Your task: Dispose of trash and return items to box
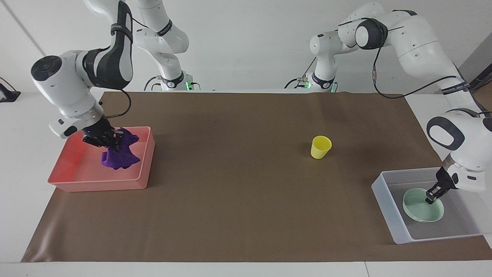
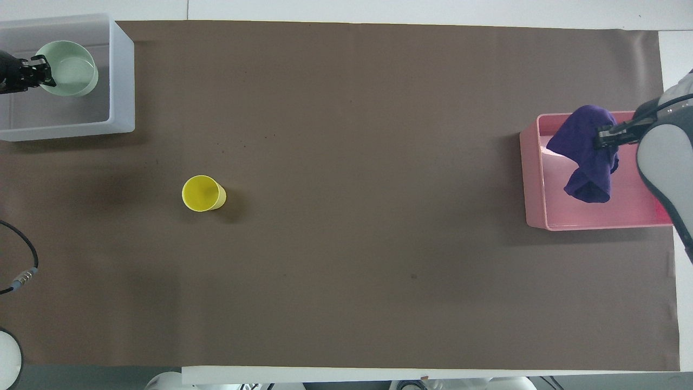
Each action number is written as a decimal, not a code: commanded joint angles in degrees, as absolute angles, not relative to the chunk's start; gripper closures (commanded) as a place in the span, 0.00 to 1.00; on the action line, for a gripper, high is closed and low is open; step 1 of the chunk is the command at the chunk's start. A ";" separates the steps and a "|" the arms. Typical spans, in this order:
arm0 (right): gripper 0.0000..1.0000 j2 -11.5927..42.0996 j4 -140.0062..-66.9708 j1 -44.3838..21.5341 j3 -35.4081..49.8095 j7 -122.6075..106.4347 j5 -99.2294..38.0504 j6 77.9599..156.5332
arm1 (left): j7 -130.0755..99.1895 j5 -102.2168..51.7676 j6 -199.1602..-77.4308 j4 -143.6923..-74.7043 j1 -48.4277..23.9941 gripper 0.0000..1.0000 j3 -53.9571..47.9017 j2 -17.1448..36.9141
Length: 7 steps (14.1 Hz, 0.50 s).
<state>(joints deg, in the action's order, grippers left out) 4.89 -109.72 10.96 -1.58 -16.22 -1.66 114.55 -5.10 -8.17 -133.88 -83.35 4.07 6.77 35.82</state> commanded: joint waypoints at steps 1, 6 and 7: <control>0.96 3.51 -116.26 13.71 -0.88 -19.50 -1.58 119.69 | -4.13 -9.05 -141.23 -87.36 3.43 0.00 6.77 35.07; 0.69 3.78 -122.08 14.50 -0.88 -19.86 -1.58 126.39 | -4.83 -8.53 -122.14 -81.57 2.46 0.00 6.77 27.10; 0.60 3.87 -121.82 14.33 -0.88 -19.95 -1.58 126.21 | -5.27 -8.18 -117.56 -81.65 1.59 0.00 6.68 23.68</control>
<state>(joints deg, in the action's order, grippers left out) 5.11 -120.96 14.02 -1.38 -19.12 -1.66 125.74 -5.12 -8.21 -126.92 -80.86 2.87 6.23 31.37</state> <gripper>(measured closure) 0.797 0.106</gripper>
